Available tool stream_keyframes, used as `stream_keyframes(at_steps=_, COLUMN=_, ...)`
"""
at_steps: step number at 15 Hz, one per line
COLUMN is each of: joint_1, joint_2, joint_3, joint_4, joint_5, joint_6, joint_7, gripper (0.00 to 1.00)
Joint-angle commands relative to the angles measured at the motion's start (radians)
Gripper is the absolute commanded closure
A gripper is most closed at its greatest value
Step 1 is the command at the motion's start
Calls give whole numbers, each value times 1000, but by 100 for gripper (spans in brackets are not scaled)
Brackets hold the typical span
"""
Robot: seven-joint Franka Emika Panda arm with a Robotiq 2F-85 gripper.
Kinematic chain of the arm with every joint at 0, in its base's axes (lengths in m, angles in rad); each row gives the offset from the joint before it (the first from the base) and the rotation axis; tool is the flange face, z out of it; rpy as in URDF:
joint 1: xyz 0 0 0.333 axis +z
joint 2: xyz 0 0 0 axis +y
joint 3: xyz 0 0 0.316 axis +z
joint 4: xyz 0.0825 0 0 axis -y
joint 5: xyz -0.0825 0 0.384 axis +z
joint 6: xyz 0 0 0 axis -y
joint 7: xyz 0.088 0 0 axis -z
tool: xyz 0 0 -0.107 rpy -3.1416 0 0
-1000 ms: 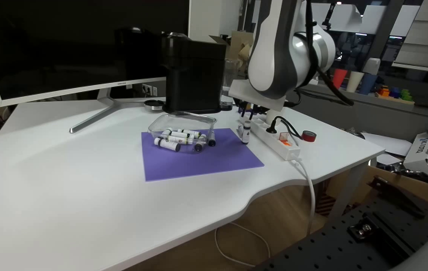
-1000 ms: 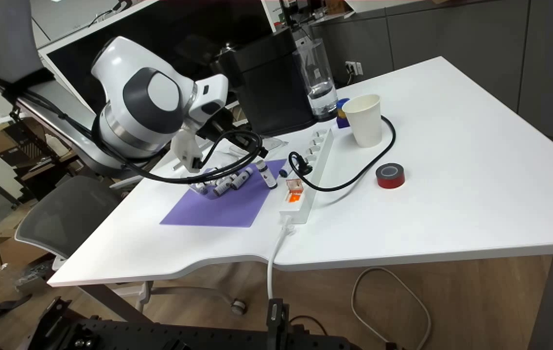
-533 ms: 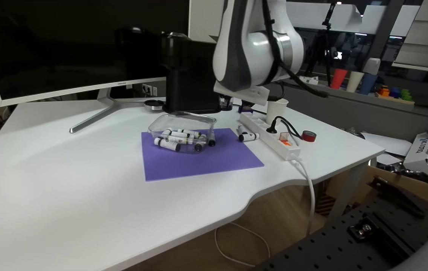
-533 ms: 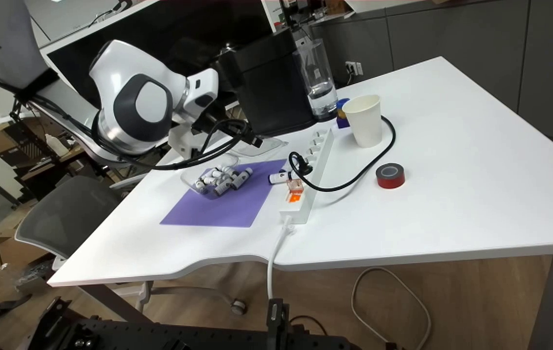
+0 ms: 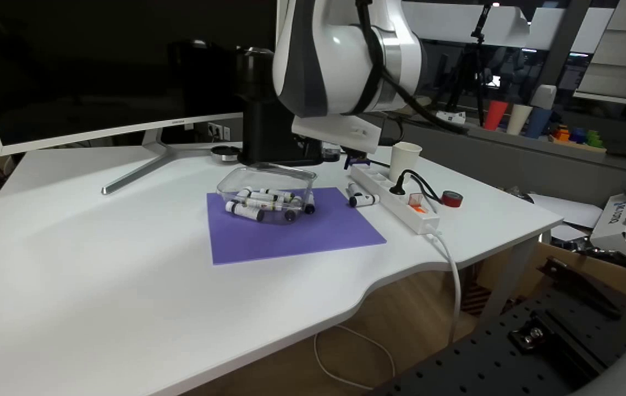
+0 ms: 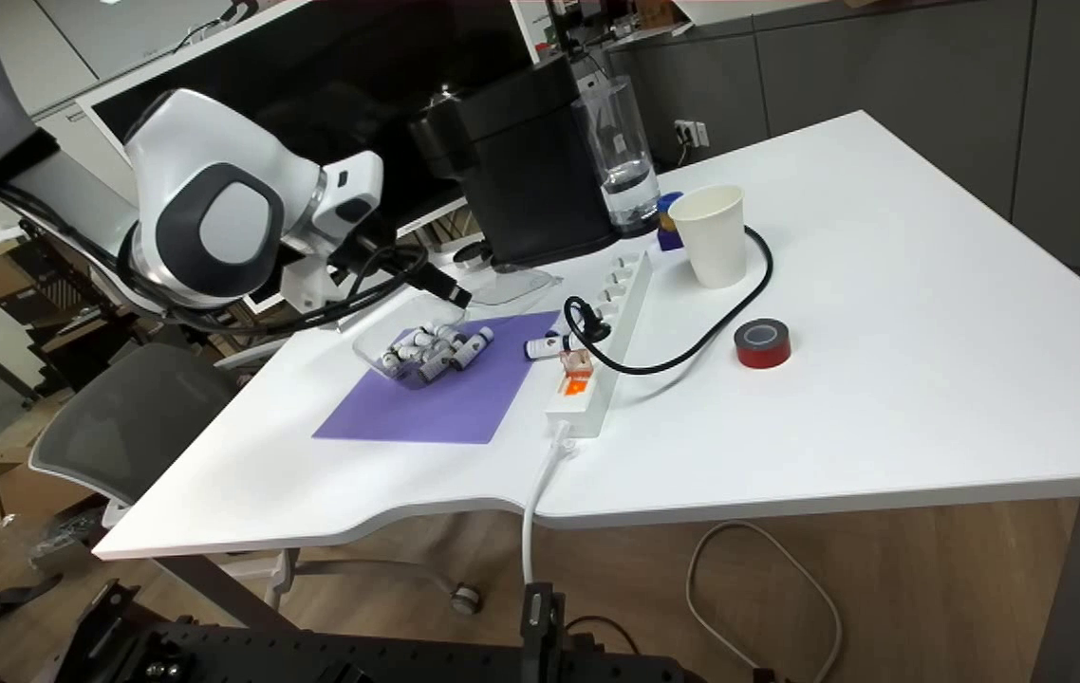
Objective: Put a bottle on the table
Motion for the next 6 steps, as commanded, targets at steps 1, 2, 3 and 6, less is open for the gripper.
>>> stream_keyframes(at_steps=1, joint_1=121, joint_2=-122, joint_3=-93, joint_4=-74, joint_5=39, joint_6=-137, joint_7=-26, gripper=0)
stream_keyframes(at_steps=2, joint_1=157, joint_2=-139, joint_3=-126, joint_4=-81, joint_5=41, joint_6=-174, joint_7=-27, gripper=0)
stream_keyframes(at_steps=3, joint_1=200, joint_2=-152, joint_3=-171, joint_4=-84, joint_5=32, joint_6=-211, joint_7=-26, gripper=0)
stream_keyframes(at_steps=6, joint_1=318, joint_2=-165, joint_3=-304, joint_4=-78, joint_5=-30, joint_6=-324, joint_7=-29, gripper=0)
